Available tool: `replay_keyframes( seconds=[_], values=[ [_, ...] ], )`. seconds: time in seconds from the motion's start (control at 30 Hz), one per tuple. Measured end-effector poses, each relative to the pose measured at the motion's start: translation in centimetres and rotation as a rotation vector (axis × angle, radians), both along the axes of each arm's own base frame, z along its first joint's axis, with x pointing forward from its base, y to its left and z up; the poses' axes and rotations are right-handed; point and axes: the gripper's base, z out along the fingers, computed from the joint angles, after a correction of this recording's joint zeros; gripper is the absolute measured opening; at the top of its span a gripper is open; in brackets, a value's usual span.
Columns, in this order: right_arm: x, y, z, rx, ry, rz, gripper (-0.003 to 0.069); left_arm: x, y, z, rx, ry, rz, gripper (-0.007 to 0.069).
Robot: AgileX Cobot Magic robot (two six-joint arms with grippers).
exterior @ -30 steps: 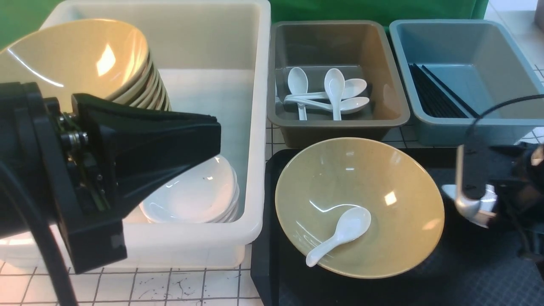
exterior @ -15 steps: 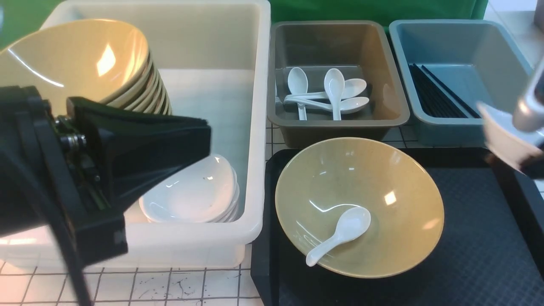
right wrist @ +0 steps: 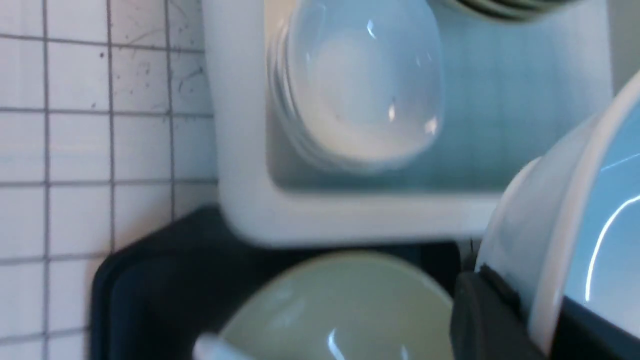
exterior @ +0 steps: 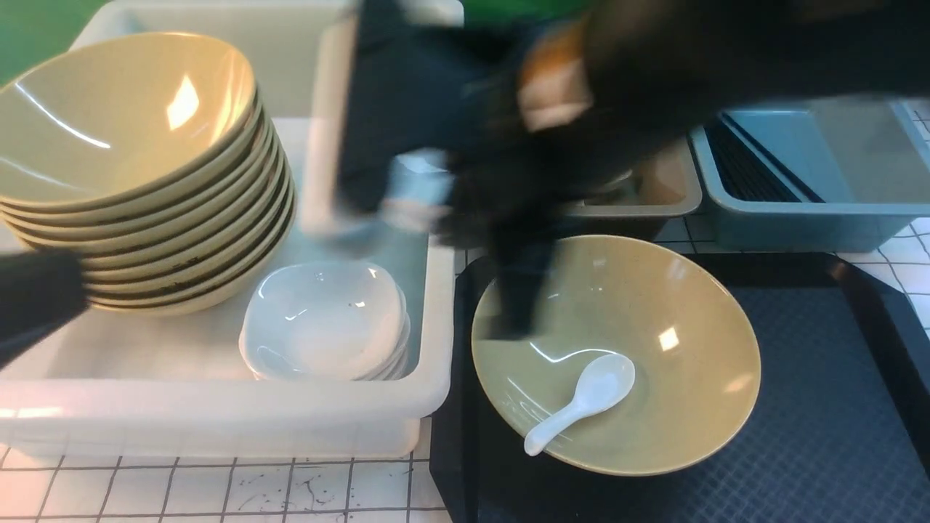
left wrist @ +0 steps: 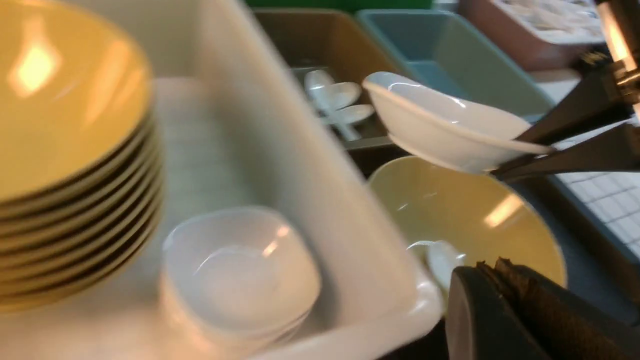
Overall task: On white black table put chopsticks spoon bowls plates into blue grey white boxes.
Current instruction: 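Place the white bowl into the white bin on top of the stacked bowls with the right gripper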
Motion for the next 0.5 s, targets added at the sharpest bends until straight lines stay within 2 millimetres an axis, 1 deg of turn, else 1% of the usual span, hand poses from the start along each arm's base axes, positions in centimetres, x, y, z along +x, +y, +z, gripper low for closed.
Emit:
replay_keyframes(
  seconds=[0.07,0.13,0.17,0.2,0.23,0.27,0.37,0.5],
  values=[
    [1.5,2.5,-1.6,-0.022,-0.004,0.026,0.0054,-1.2,1.1,-0.3,-0.008,0.037,0.061,-0.0001],
    [2.5,3.8,-3.0,-0.042,0.004,0.035,0.0055,-1.6,1.5,-0.4,-0.008,0.042,0.079,-0.0001],
    [3.4,5.1,-4.4,-0.055,0.009,0.04,0.0055,-2.1,2.0,-0.5,-0.012,0.042,0.094,-0.0001],
    [3.8,5.5,-4.9,-0.061,0.01,0.044,0.0055,-2.4,2.1,-0.5,-0.015,0.039,0.099,-0.0001],
    [4.4,6.4,-5.9,-0.069,0.011,0.052,0.0055,-2.7,2.3,-0.5,-0.023,0.033,0.103,-0.0001],
    [4.7,6.9,-6.7,-0.08,0.018,0.054,0.0055,-2.8,2.4,-0.5,-0.026,0.029,0.105,-0.0001],
    [5.4,7.9,-8.3,-0.087,0.021,0.059,0.0055,-3.1,2.6,-0.5,-0.032,0.023,0.106,-0.0001],
    [5.9,8.6,-10.5,-0.111,0.057,0.051,0.0055,-3.1,2.6,-0.5,-0.032,0.026,0.107,-0.0001]
  ],
)
